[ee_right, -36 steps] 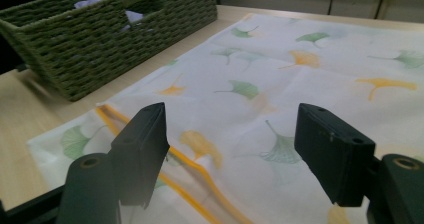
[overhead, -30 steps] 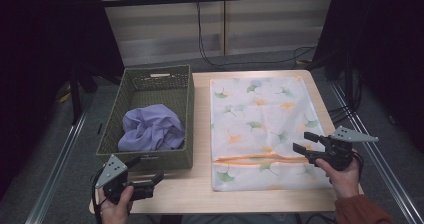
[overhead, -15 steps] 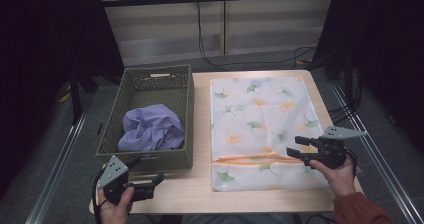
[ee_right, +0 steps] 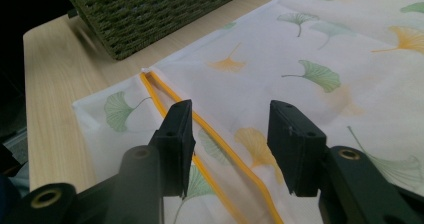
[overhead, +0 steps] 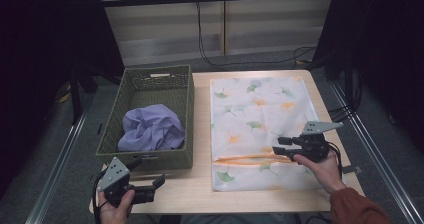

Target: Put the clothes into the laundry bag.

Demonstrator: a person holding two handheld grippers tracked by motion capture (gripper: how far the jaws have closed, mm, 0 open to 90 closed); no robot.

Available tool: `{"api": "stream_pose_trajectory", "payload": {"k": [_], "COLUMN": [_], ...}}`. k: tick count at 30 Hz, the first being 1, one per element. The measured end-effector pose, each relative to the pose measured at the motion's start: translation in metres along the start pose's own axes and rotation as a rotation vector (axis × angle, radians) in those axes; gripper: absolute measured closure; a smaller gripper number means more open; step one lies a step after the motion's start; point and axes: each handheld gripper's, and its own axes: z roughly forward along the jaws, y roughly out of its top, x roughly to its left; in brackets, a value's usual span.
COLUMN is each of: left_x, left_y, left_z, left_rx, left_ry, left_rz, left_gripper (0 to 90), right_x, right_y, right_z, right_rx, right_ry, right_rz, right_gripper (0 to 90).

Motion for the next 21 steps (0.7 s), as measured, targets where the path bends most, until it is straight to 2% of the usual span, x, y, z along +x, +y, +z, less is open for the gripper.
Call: {"api": "stream_pose_trajectory", "payload": {"k": [2, 4, 5, 7, 10, 13, 16, 17, 20, 21], "left_x": [-0.001, -0.001, 0.000, 0.000, 0.001, 0.001, 0.000, 0.000, 0.000, 0.000], "left_y": [0.000, 0.000, 0.000, 0.000, 0.000, 0.000, -0.001, 0.000, -0.001, 0.000], "left_z": [0.001, 0.002, 0.001, 0.001, 0.001, 0.002, 0.002, 0.002, 0.002, 0.002], "left_rx": [0.009, 0.008, 0.009, 0.008, 0.008, 0.012, 0.015, 0.019, 0.020, 0.021], "left_ry": [-0.003, -0.003, -0.003, -0.003, 0.001, -0.006, 0.003, 0.012, 0.004, -0.004], "left_rz": [0.002, 0.004, 0.000, 0.001, 0.002, -0.001, 0.007, 0.011, 0.012, 0.024], "left_gripper": [3.1, 3.1, 3.1, 3.1, 3.1, 3.0, 3.1, 3.1, 3.1, 3.1], "right_x": [0.001, 0.000, 0.001, 0.000, 0.000, -0.002, -0.005, -0.008, -0.012, -0.014], "right_y": [0.003, 0.005, 0.008, 0.012, 0.019, 0.025, 0.022, 0.015, 0.010, 0.009], "right_z": [0.007, 0.014, 0.020, 0.026, 0.031, 0.039, 0.051, 0.057, 0.061, 0.061], "right_rx": [0.018, 0.041, 0.074, 0.123, 0.146, 0.153, 0.168, 0.179, 0.211, 0.216], "right_ry": [-0.002, 0.021, 0.019, 0.043, 0.035, 0.064, 0.063, 0.053, 0.044, 0.036], "right_rz": [-0.014, -0.018, -0.031, -0.041, -0.051, -0.041, -0.042, -0.030, -0.035, -0.034], "right_gripper": [56.4, 57.7, 57.5, 57.2, 58.0, 57.2, 56.6, 55.2, 53.2, 51.9]}}
